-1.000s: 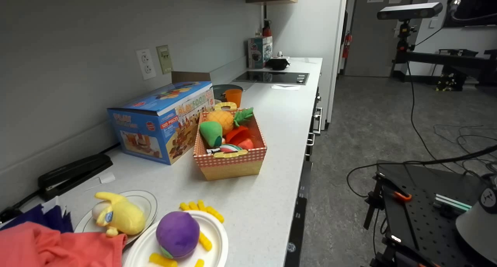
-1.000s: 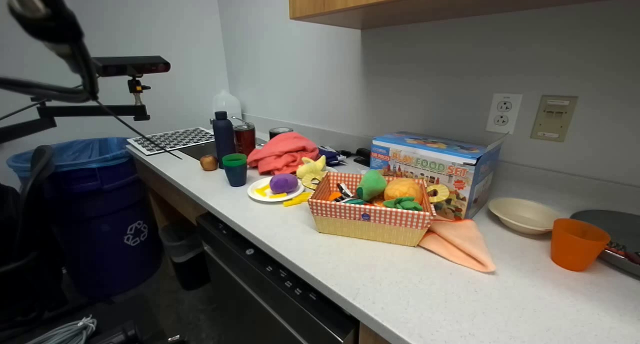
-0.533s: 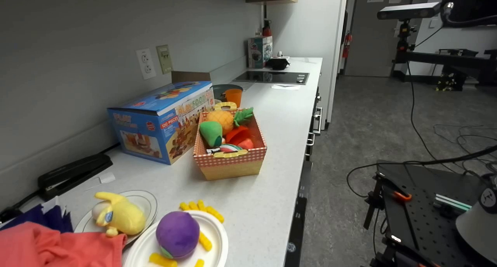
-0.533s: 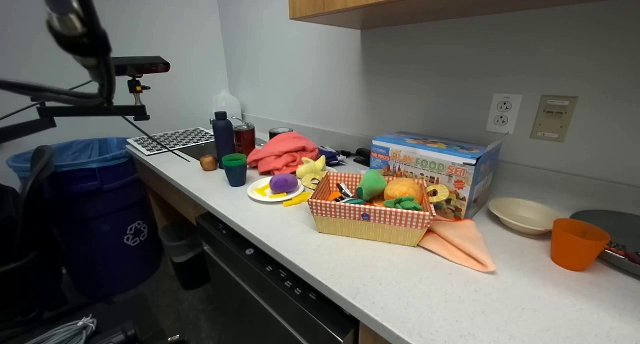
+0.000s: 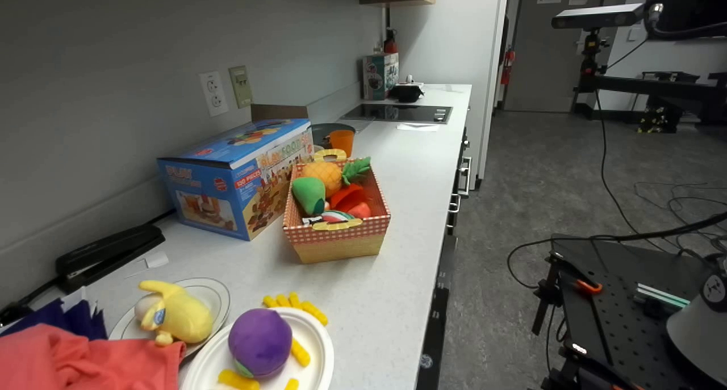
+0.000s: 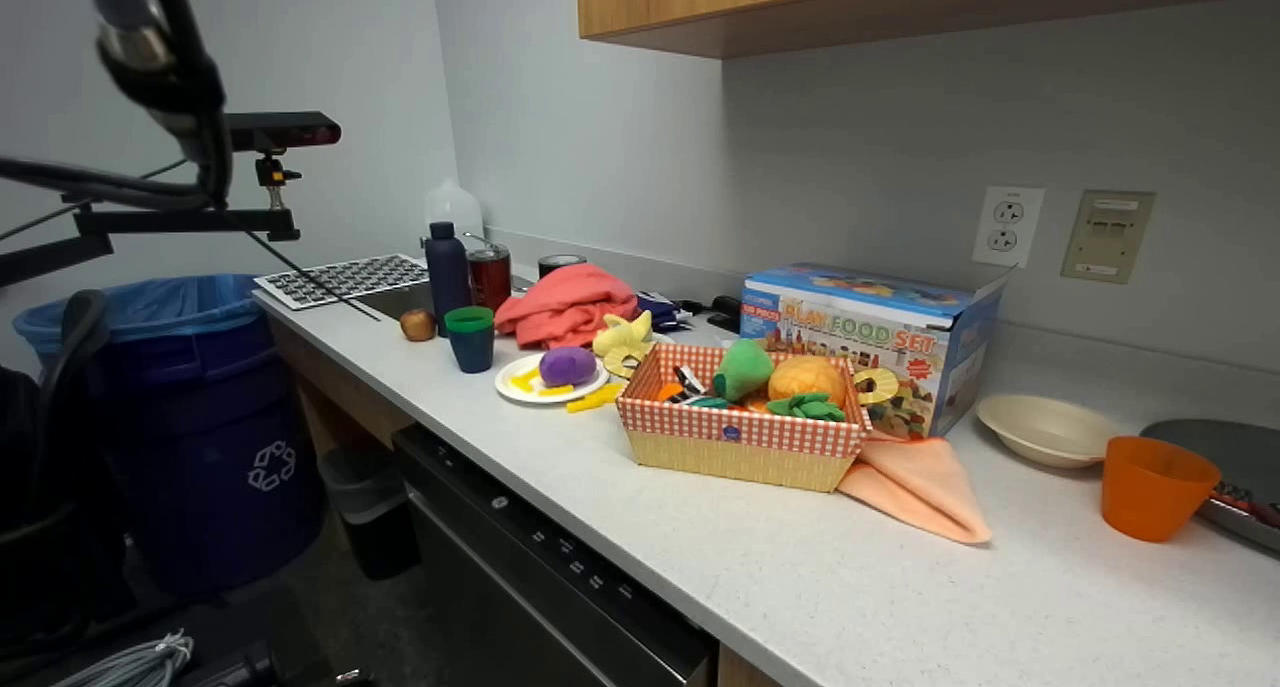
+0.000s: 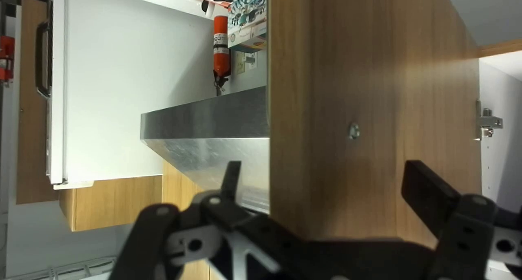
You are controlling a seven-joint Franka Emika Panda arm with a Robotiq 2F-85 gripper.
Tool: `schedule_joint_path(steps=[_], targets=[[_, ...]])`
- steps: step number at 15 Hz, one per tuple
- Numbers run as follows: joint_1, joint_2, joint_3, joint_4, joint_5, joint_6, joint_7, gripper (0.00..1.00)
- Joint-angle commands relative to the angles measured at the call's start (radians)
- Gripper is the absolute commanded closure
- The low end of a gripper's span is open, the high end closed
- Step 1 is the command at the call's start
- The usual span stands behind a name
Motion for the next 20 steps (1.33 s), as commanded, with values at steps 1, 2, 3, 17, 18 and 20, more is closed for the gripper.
schedule_joint_path(steps=[1,2,3,17,18,20], targets=[[0.010,-0.001,-0.006,0.008,0.024,0.005,-0.030,0.00],[0.018,-0.010,-0.008,0.017,0.026,-0.009,-0.047,0.00],[0.023,-0.016,-0.008,0.018,0.026,-0.011,-0.057,0.00],[0.324,-0.200,-0.056,0.059,0.205,-0.245,-0.343,0.00],[0.346,-0.213,-0.059,0.065,0.218,-0.287,-0.361,0.00],[0.394,-0.188,-0.061,0.024,0.244,-0.275,-0.387,0.00]])
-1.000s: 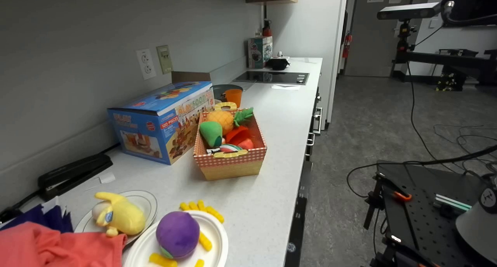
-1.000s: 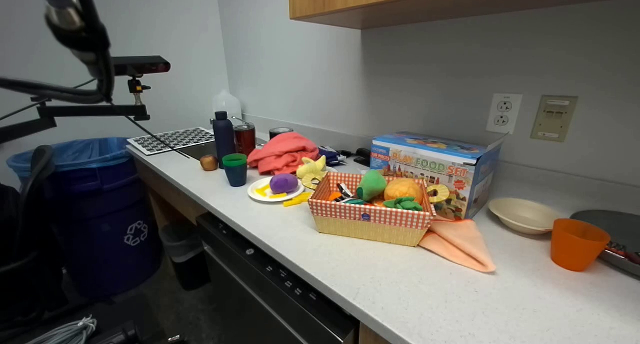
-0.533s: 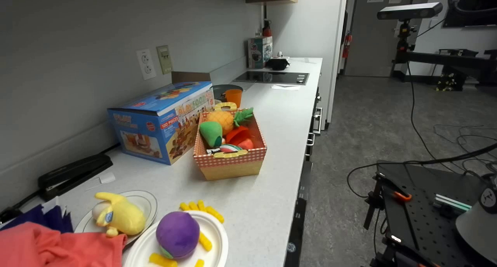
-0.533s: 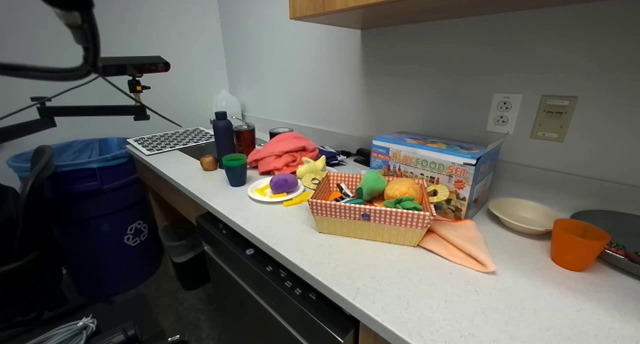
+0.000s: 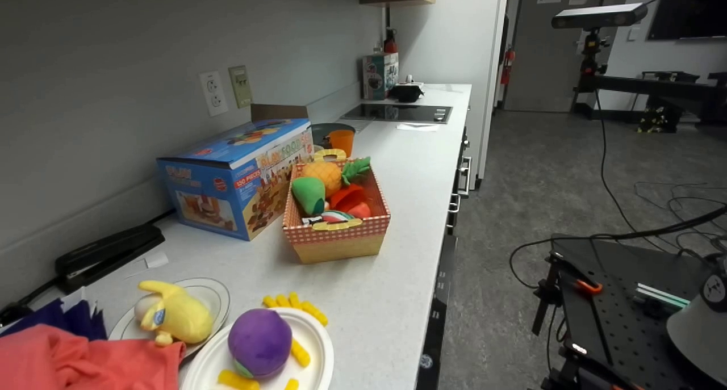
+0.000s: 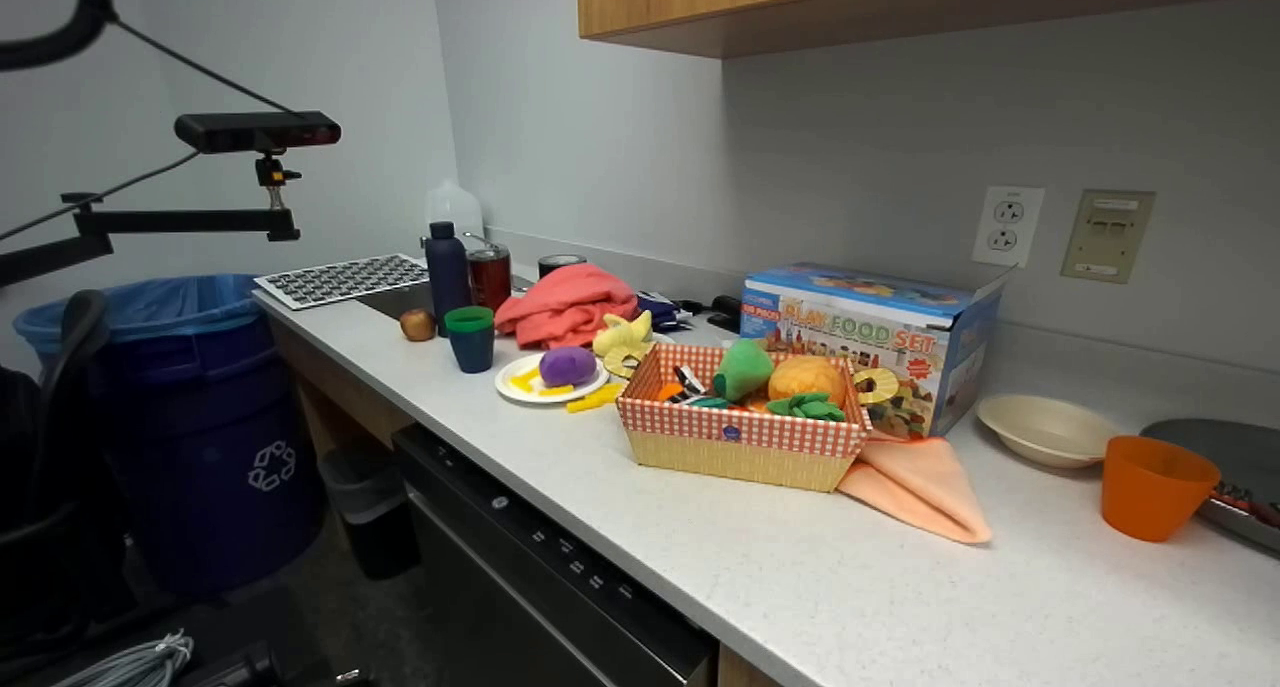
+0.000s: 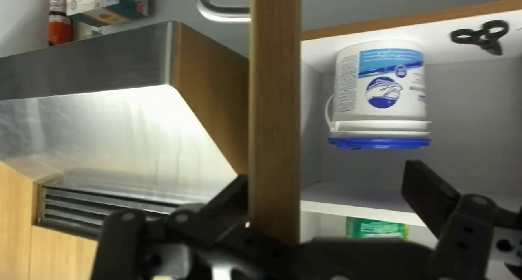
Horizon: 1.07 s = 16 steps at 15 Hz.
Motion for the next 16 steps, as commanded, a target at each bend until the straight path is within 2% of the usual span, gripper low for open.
schedule_joint_path(steps=[1,4,8,12,16], targets=[[0.114,0.026,-0.022,-0.019,0.063,-0.024,-0.081,0.00],[0.156,0.010,-0.004,-0.050,0.054,-0.017,-0.112,0.00],[0.246,0.013,0.018,-0.062,0.070,-0.017,-0.136,0.00],[0.339,0.134,0.003,-0.019,0.160,0.017,-0.181,0.00],[0.368,0.244,0.012,0.054,0.281,0.058,-0.265,0.00]])
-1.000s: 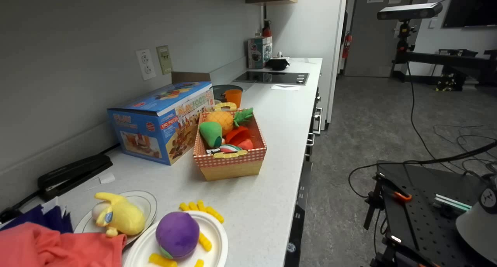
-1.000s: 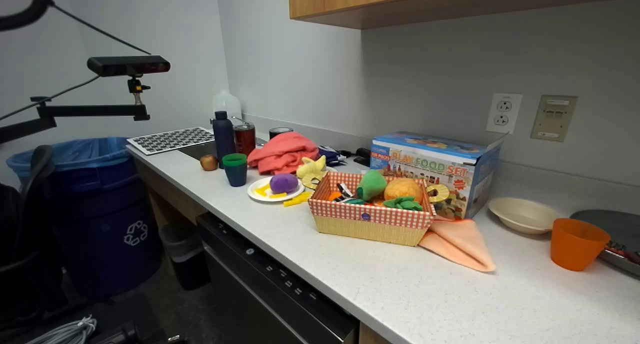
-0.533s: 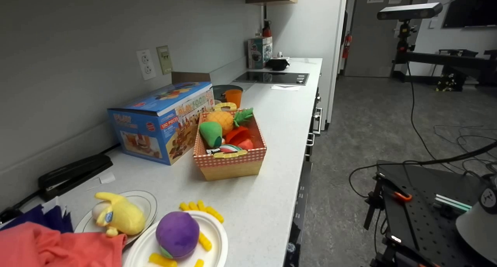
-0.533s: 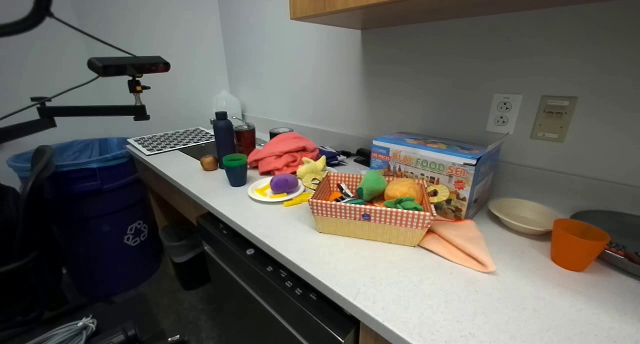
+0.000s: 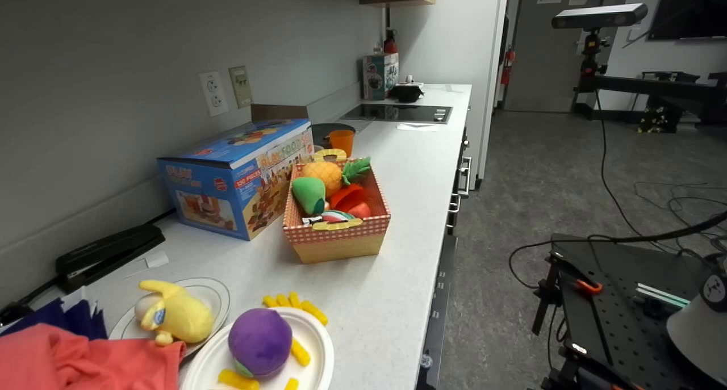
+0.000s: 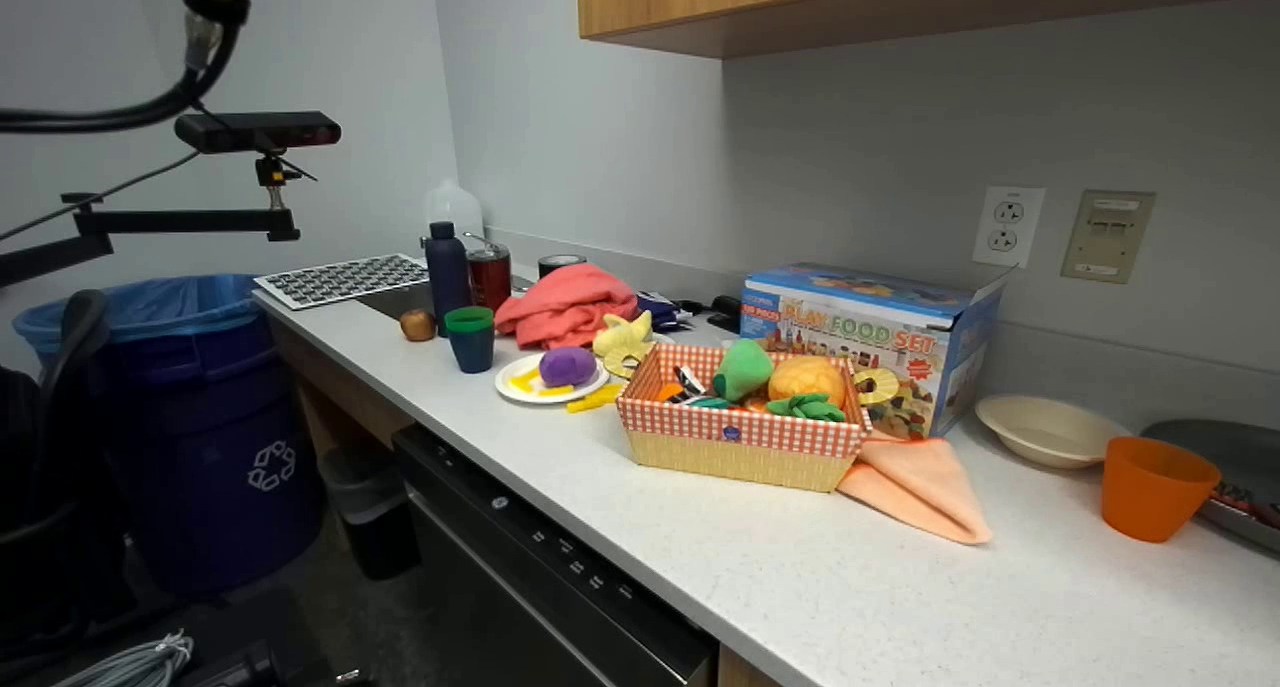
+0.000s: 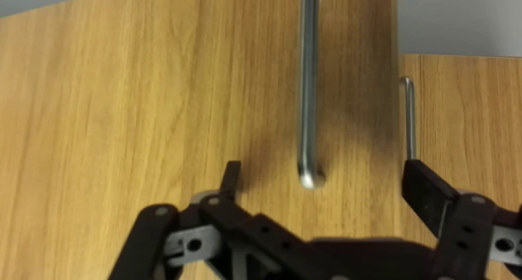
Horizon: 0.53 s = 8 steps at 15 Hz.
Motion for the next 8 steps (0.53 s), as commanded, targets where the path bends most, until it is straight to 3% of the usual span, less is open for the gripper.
schedule_joint_path(steps=[1,5,6,8], targets=[[0.027,0.098,-0.009,0.106,0.123,0.029,-0.116,0.00],[0.002,0.152,0.012,0.159,0.223,0.093,-0.218,0.00],[0.049,0.149,-0.030,0.167,0.215,0.105,-0.222,0.00],[0.038,0.153,-0.029,0.185,0.213,0.121,-0.224,0.00]])
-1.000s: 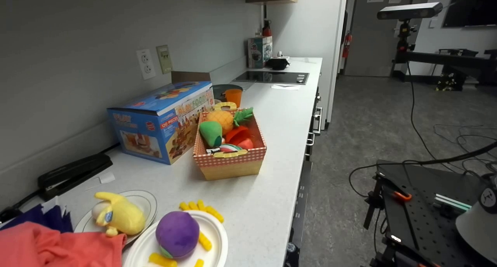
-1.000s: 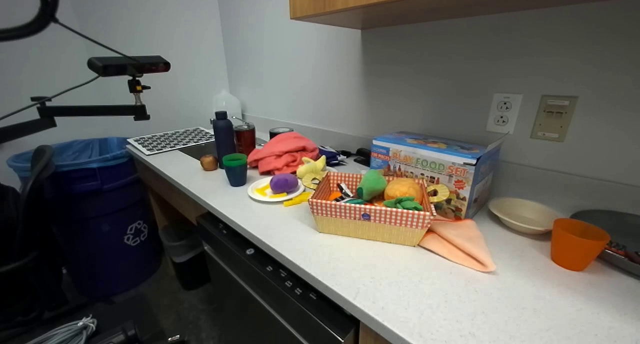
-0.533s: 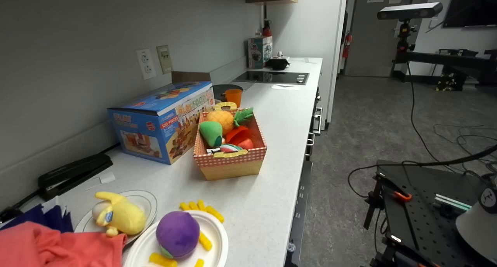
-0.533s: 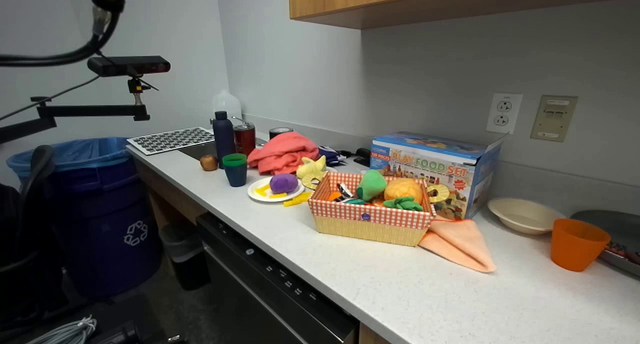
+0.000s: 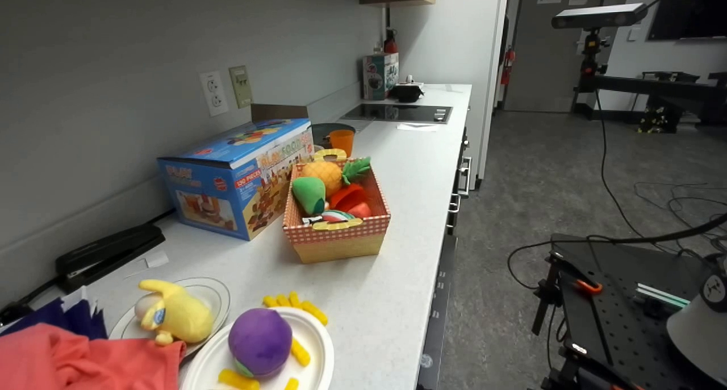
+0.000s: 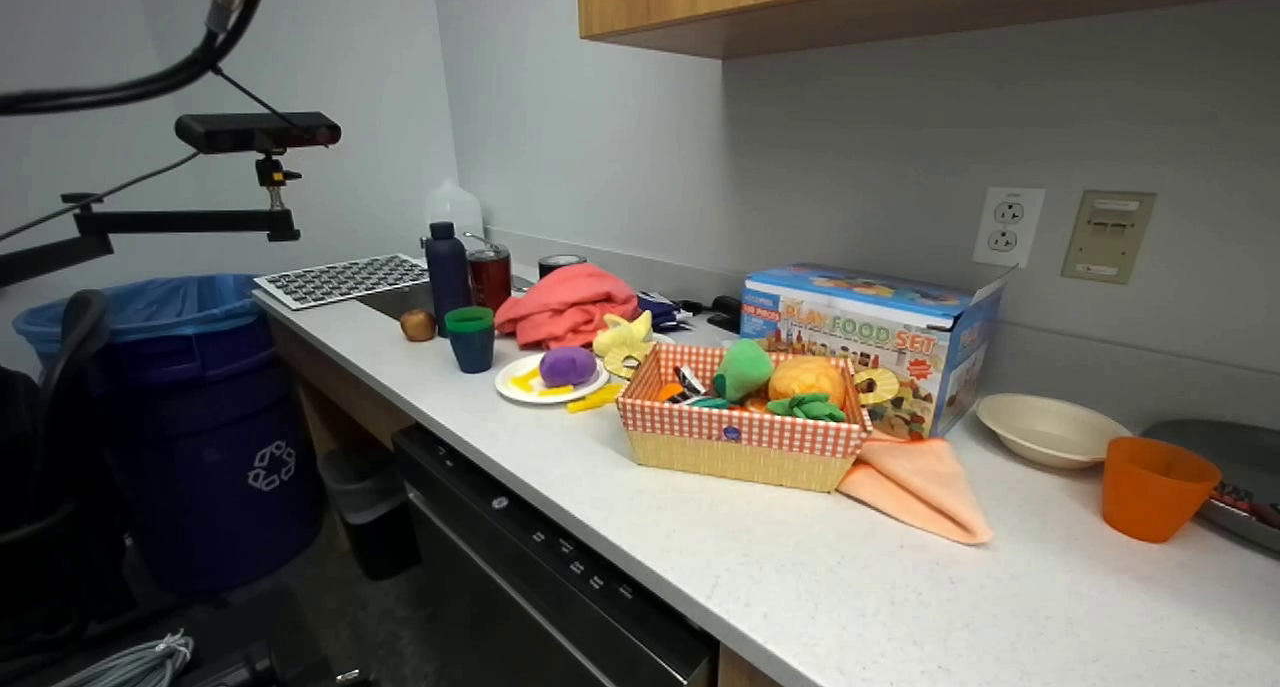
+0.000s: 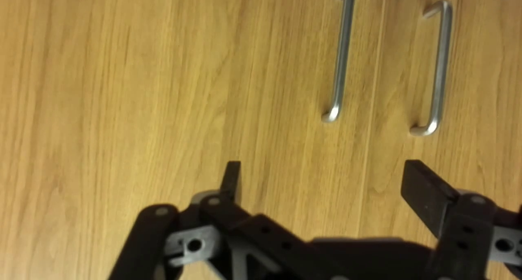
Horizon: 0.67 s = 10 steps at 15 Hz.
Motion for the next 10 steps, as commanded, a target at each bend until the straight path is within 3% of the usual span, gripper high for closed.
schedule_joint_path(steps=[1,6,7,10], targets=[[0.013,0.020,-0.028,0.059,0.026,0.027,-0.040,0.00],[-0.016,0.003,-0.033,0.059,-0.008,0.034,0.004,0.00],[-0.081,0.005,0.015,0.060,0.009,0.014,0.011,0.00],[-0.107,0.006,0.032,0.042,0.018,0.023,0.006,0.00]])
